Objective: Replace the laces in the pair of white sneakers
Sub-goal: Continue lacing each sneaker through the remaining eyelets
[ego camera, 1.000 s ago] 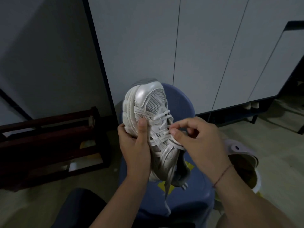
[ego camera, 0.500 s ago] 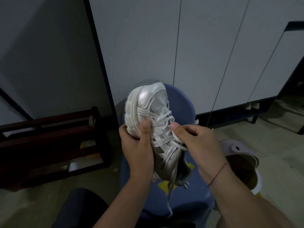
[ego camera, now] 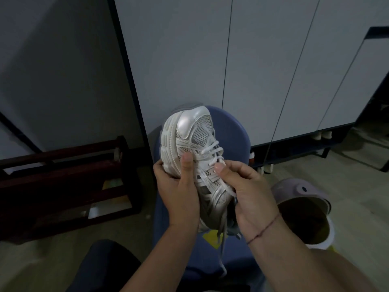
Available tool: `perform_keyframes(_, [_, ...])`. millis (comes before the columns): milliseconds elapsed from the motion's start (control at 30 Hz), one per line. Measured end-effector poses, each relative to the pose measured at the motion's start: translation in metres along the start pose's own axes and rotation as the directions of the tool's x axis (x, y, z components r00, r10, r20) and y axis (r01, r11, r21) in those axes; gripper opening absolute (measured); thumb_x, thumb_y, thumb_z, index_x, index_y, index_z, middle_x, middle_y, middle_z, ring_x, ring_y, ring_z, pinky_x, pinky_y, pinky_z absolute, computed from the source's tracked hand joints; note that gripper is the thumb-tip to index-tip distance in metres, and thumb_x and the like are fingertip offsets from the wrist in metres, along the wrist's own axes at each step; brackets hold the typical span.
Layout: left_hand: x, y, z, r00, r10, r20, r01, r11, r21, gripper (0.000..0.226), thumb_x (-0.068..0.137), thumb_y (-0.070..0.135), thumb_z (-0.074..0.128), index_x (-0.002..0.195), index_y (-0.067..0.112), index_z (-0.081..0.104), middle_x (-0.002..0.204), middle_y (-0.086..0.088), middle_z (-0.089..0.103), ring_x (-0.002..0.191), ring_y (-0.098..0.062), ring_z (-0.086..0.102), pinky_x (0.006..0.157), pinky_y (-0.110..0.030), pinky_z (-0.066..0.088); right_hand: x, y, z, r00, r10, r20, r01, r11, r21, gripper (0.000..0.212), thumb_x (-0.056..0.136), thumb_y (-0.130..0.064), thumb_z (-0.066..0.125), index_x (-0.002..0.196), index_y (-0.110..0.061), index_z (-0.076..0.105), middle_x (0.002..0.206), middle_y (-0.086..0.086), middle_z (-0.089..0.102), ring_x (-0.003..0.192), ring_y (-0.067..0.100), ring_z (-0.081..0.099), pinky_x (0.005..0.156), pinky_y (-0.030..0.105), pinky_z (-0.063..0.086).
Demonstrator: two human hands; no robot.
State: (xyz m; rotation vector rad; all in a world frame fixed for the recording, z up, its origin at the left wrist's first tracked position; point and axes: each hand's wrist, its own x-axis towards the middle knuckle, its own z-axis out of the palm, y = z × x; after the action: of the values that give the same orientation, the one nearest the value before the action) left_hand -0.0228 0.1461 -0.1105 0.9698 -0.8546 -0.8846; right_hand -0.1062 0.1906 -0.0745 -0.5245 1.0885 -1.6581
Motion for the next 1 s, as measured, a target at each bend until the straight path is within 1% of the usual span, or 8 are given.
perform_keyframes(167, [0.005, -0.001, 0.000, 0.999, -0.046, -0.015, 0.046, 0.999, -0.015, 0.051, 0.073, 0.055, 0.062, 0.110, 0.021, 0.055, 0.103, 0.009, 0.067, 0.086, 0.008, 0.065, 0.068, -0.009, 0.050, -0.004, 0.001, 0.003, 0.997, -0.031, 0.075, 0.029, 0.999, 0.026, 0.025, 0.063, -0.012, 0.070, 0.085, 0.000, 0.069, 0.079, 0.016, 0.072, 0.069, 0.022, 0.070, 0.058, 0.027, 0.056])
perform_keyframes(367, [0.011, -0.002, -0.006, 0.991, -0.127, -0.031, 0.125, 0.991, -0.052, 0.056, 0.074, 0.054, 0.066, 0.113, 0.014, 0.058, 0.107, 0.000, 0.071, 0.099, -0.013, 0.069, 0.090, -0.040, 0.055, -0.003, 0.004, 0.001, 0.976, -0.077, 0.205, 0.109, 0.982, -0.153, 0.021, 0.061, -0.018, 0.075, 0.079, -0.009, 0.073, 0.079, 0.015, 0.070, 0.074, 0.023, 0.068, 0.068, 0.029, 0.056])
perform_keyframes(500, [0.014, 0.000, -0.008, 0.981, -0.196, 0.005, 0.196, 0.978, -0.064, 0.058, 0.077, 0.053, 0.065, 0.116, 0.011, 0.059, 0.109, -0.003, 0.072, 0.099, -0.015, 0.070, 0.089, -0.039, 0.057, -0.001, -0.003, 0.000, 0.962, -0.079, 0.261, 0.141, 0.963, -0.230, 0.021, 0.059, -0.025, 0.076, 0.076, -0.012, 0.074, 0.079, 0.020, 0.062, 0.074, 0.025, 0.060, 0.070, 0.029, 0.055])
perform_keyframes(600, [0.021, 0.001, -0.010, 0.949, -0.308, 0.067, 0.314, 0.942, -0.119, 0.047, 0.088, 0.047, 0.060, 0.120, 0.012, 0.062, 0.111, -0.005, 0.073, 0.097, -0.016, 0.072, 0.083, -0.031, 0.059, 0.007, -0.013, -0.006, 0.974, -0.084, 0.208, 0.117, 0.981, -0.153, 0.015, 0.061, -0.027, 0.072, 0.068, -0.014, 0.076, 0.062, 0.005, 0.062, 0.057, 0.012, 0.057, 0.055, 0.019, 0.049])
perform_keyframes(700, [0.025, 0.004, -0.010, 0.903, -0.390, 0.182, 0.418, 0.896, -0.152, 0.046, 0.085, 0.049, 0.058, 0.115, 0.015, 0.066, 0.105, -0.009, 0.075, 0.096, -0.026, 0.072, 0.086, -0.042, 0.058, 0.015, -0.021, -0.014, 0.982, -0.092, 0.163, 0.111, 0.988, -0.111, 0.020, 0.070, -0.031, 0.064, 0.063, -0.017, 0.075, 0.061, 0.000, 0.047, 0.051, 0.007, 0.036, 0.048, 0.015, 0.035])
perform_keyframes(867, [0.025, 0.004, -0.008, 0.870, -0.391, 0.299, 0.436, 0.895, -0.098, 0.054, 0.076, 0.053, 0.058, 0.113, 0.016, 0.067, 0.106, -0.011, 0.074, 0.099, -0.030, 0.071, 0.096, -0.051, 0.052, 0.014, -0.033, -0.015, 0.974, 0.038, 0.222, -0.066, 0.990, 0.122, 0.020, 0.076, -0.020, 0.057, 0.058, -0.014, 0.063, 0.063, -0.002, 0.056, 0.049, 0.008, 0.041, 0.047, 0.017, 0.040])
perform_keyframes(933, [0.026, 0.002, -0.009, 0.867, -0.378, 0.324, 0.428, 0.899, -0.097, 0.053, 0.077, 0.053, 0.059, 0.114, 0.016, 0.067, 0.108, -0.012, 0.073, 0.101, -0.030, 0.070, 0.098, -0.053, 0.051, 0.015, -0.036, -0.018, 0.976, 0.038, 0.213, -0.048, 0.998, 0.042, 0.025, 0.079, -0.027, 0.057, 0.057, -0.014, 0.054, 0.061, 0.000, 0.052, 0.050, 0.011, 0.041, 0.048, 0.020, 0.041])
perform_keyframes(1000, [0.027, 0.002, -0.009, 0.867, -0.365, 0.339, 0.418, 0.903, -0.097, 0.057, 0.076, 0.053, 0.060, 0.118, 0.015, 0.066, 0.111, -0.012, 0.073, 0.104, -0.031, 0.069, 0.099, -0.053, 0.049, 0.015, -0.036, -0.023, 0.978, -0.011, 0.210, 0.060, 0.972, -0.229, 0.043, 0.075, -0.048, 0.059, 0.050, -0.016, 0.047, 0.057, 0.002, 0.043, 0.052, 0.015, 0.038, 0.055, 0.024, 0.039])
